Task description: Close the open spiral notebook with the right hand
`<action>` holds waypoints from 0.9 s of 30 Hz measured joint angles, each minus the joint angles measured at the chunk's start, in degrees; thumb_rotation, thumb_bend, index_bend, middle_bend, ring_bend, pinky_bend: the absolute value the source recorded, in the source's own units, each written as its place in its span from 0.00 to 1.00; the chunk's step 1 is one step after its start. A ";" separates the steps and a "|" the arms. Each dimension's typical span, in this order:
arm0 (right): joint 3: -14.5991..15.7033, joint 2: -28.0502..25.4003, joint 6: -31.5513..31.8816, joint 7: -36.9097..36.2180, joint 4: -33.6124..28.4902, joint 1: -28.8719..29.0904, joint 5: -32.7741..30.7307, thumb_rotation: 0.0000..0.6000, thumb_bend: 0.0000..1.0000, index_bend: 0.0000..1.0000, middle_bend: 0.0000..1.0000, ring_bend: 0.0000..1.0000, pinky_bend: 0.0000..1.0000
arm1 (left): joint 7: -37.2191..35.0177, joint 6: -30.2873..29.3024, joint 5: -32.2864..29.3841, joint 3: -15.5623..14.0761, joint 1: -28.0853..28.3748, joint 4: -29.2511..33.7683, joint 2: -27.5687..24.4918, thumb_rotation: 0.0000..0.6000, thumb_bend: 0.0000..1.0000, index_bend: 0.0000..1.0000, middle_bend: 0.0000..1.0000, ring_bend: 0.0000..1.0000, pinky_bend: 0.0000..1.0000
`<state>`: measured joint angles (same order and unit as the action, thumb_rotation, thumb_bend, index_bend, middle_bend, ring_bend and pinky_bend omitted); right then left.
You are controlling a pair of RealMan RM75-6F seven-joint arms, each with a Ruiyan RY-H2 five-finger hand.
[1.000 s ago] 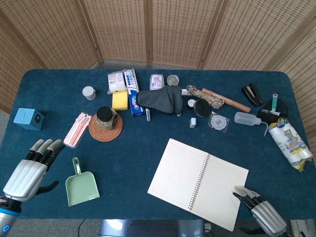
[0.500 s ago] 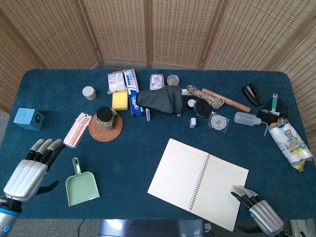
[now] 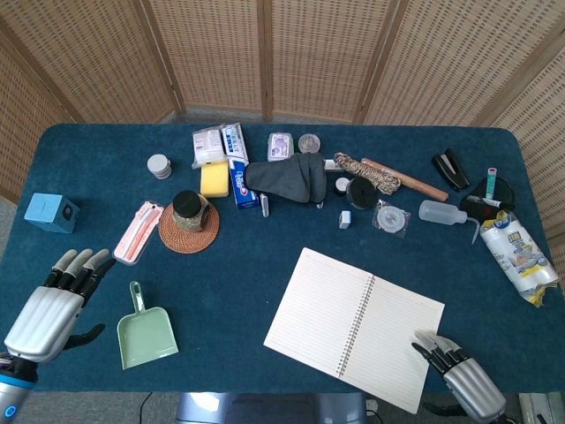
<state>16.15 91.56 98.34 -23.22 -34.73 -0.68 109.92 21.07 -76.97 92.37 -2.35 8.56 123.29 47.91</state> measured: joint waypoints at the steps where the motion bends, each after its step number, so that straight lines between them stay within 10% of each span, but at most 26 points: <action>1: 0.00 0.07 0.15 0.18 0.01 0.01 0.02 0.72 0.10 0.00 0.00 0.00 0.17 | 0.00 -0.04 0.02 -0.01 -0.02 0.02 -0.03 1.00 0.15 0.00 0.00 0.00 0.01; 27: 0.18 1.96 1.23 4.90 1.13 -0.49 0.11 0.75 0.12 0.00 0.00 0.00 0.12 | -0.89 0.06 -0.16 0.01 -0.01 -0.23 -0.30 1.00 0.15 0.00 0.00 0.00 0.01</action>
<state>16.33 93.53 99.57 -18.32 -33.60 -1.17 110.02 20.18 -76.91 92.22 -2.34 8.56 123.06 47.62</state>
